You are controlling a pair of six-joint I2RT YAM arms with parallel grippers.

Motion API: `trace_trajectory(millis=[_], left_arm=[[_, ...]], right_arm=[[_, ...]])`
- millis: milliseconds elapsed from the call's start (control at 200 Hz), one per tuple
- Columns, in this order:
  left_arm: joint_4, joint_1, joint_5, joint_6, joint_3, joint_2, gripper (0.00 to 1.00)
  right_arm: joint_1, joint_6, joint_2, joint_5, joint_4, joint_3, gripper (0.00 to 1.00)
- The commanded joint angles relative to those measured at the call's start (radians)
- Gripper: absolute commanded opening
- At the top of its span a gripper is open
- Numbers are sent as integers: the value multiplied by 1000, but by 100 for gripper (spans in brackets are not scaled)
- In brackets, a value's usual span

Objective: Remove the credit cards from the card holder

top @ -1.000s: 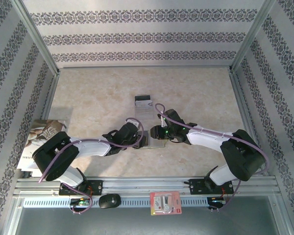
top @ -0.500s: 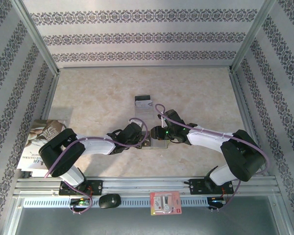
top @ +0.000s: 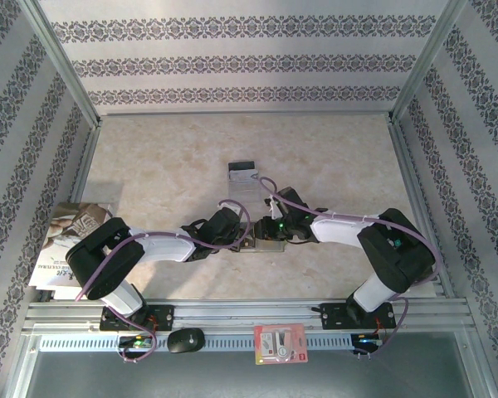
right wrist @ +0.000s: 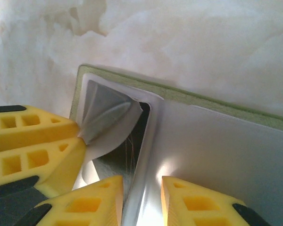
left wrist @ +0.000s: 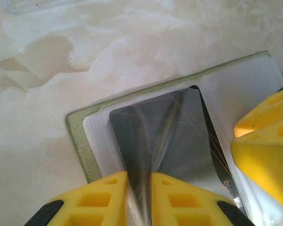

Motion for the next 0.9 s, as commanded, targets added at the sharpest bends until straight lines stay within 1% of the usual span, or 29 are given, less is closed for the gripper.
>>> trace_trajectory(millis=[0, 110, 345, 475, 734, 894], left_arm=[[-86, -20, 19, 2, -16, 16, 18], [-78, -21, 20, -4, -28, 7, 19], [-79, -21, 14, -4, -34, -9, 19], [-78, -20, 15, -4, -33, -7, 19], [-77, -20, 16, -4, -35, -6, 19], [-74, -21, 16, -4, -35, -5, 19]], right_arm=[[-9, 27, 24, -47, 41, 13, 28], [-10, 35, 1, -36, 72, -4, 28], [3, 23, -55, -2, 63, -4, 28], [1, 39, -26, -33, 68, 0, 28], [-4, 69, 19, -29, 65, -9, 25], [-6, 85, 53, -56, 78, -4, 23]])
